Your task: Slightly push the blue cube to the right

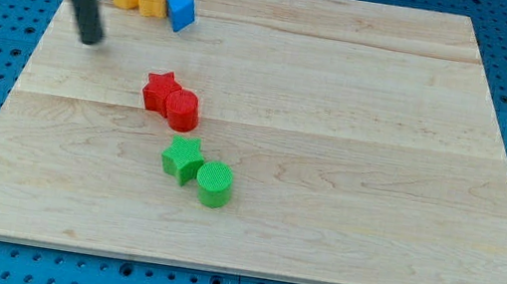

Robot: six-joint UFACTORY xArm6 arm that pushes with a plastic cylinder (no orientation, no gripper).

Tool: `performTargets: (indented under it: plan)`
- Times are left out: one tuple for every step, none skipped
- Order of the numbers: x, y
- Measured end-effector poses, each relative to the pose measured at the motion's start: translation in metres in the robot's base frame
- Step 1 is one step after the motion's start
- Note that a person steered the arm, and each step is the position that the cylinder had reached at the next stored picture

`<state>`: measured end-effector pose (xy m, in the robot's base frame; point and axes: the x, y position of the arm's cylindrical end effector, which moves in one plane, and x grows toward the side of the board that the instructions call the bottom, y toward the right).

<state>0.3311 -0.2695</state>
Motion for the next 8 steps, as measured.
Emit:
performTargets:
  plan:
    - [-0.017,-0.034]
    - [-0.055,-0.034]
    - [-0.099,-0.033]
    - [-0.107,-0.015]
    - [-0.106,0.022]
    - [-0.106,0.069]
    - [-0.106,0.098]
    - [-0.106,0.089]
